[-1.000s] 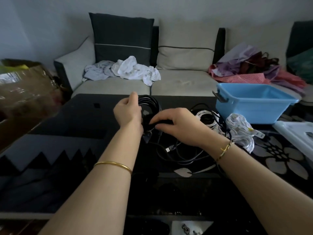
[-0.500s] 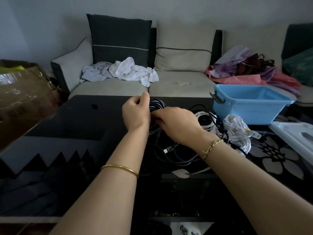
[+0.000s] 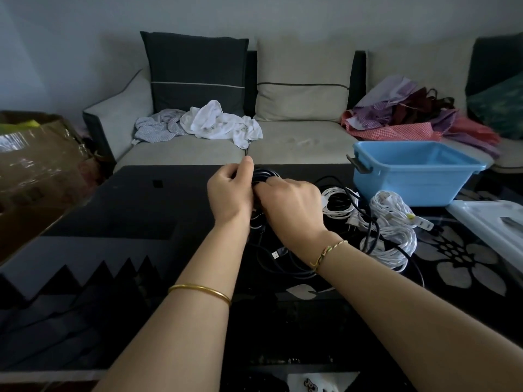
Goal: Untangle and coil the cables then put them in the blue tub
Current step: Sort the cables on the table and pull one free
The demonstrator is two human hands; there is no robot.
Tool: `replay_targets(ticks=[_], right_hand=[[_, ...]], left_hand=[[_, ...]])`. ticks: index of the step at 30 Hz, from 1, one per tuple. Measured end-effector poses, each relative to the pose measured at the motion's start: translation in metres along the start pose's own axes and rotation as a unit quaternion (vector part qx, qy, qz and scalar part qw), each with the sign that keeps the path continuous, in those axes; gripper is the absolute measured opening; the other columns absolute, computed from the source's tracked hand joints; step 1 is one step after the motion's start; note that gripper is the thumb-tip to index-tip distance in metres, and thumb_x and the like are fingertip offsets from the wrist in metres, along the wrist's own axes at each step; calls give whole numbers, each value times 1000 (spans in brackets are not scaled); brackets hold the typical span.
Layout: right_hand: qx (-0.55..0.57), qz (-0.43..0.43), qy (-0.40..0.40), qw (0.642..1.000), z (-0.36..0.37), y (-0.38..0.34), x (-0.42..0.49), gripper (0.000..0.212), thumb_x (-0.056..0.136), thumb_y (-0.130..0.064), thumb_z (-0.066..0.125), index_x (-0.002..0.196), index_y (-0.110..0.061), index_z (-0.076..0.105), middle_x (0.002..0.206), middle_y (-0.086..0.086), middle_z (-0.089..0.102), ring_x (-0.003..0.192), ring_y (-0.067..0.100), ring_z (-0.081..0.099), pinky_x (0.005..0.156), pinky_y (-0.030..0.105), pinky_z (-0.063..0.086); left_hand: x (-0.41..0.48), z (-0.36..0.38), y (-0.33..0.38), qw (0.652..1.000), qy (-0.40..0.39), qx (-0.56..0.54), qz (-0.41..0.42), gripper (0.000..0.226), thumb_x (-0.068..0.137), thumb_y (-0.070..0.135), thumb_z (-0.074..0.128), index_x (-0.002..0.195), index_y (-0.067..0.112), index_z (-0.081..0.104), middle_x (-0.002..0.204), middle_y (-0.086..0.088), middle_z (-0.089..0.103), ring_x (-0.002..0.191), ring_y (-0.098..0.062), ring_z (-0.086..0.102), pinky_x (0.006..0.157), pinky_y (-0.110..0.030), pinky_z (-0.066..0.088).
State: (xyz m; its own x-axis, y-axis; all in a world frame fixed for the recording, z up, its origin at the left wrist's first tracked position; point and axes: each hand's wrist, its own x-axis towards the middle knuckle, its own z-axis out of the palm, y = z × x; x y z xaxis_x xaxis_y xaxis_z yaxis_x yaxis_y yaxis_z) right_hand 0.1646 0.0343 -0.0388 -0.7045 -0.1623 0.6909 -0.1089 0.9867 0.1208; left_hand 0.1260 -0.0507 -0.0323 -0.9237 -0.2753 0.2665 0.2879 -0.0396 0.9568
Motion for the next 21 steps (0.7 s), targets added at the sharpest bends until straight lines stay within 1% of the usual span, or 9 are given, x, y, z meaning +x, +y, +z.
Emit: replay_targets(ticks=[2,4,5,8,11,14,16,18,21], right_hand=[[15,-21,56,998,3,3,-2,16,53,-11,67,50,-19,53,48,-2,45,38,21,46,45,22,15],[19,-14,117,993,5,7,-2,17,66,-12,50,51,-19,52,49,-1,45,40,21,46,46,23,18],[12,-9,139,990,7,9,-2,17,67,-11,50,52,-18,51,49,-1,45,41,21,46,46,23,19],[2,9,165,986,9,13,-1,25,56,-7,73,54,-17,50,50,0,46,43,21,46,46,25,22],[18,35,174,984,8,16,0,32,54,-14,84,58,-15,52,50,-1,49,40,21,47,44,24,26],[33,51,200,978,4,17,0,33,54,-17,85,61,-13,53,49,-1,50,38,21,46,44,23,24],[46,58,216,974,1,19,-1,32,55,-14,84,62,-11,53,47,-2,48,37,21,44,45,22,23],[56,61,225,971,-1,21,-1,31,56,-11,82,64,-10,52,46,-2,47,36,21,42,45,21,22],[47,60,240,968,-2,23,0,29,58,-8,80,65,-11,51,49,-1,47,39,21,42,43,24,26]], left_hand=[[-1,-1,-2,1000,-8,-17,-12,45,88,24,61,48,16,42,45,8,35,50,-14,33,48,-26,27],[-3,0,1,999,-23,-34,-5,38,88,22,60,55,14,46,53,1,37,55,-19,34,49,-26,28],[-4,1,4,999,-32,-38,6,37,89,21,60,56,15,45,55,1,36,56,-19,33,49,-26,28],[-7,5,8,997,-61,-43,27,47,89,21,59,46,23,40,51,9,32,56,-14,31,52,-28,28],[-8,7,6,997,-65,-45,26,43,87,28,58,48,20,41,55,-1,35,60,-20,34,56,-34,30],[-9,9,8,996,-81,-37,32,47,88,29,57,43,23,43,49,5,38,54,-19,36,52,-31,31],[-11,10,10,994,-95,-38,42,48,88,30,55,42,25,42,47,7,37,53,-19,35,53,-32,30],[-13,11,12,993,-97,-46,46,46,87,32,55,42,27,46,46,12,38,52,-15,36,53,-31,31],[-15,12,15,993,-87,-65,54,40,84,35,57,45,30,49,49,12,41,55,-12,39,55,-31,33]])
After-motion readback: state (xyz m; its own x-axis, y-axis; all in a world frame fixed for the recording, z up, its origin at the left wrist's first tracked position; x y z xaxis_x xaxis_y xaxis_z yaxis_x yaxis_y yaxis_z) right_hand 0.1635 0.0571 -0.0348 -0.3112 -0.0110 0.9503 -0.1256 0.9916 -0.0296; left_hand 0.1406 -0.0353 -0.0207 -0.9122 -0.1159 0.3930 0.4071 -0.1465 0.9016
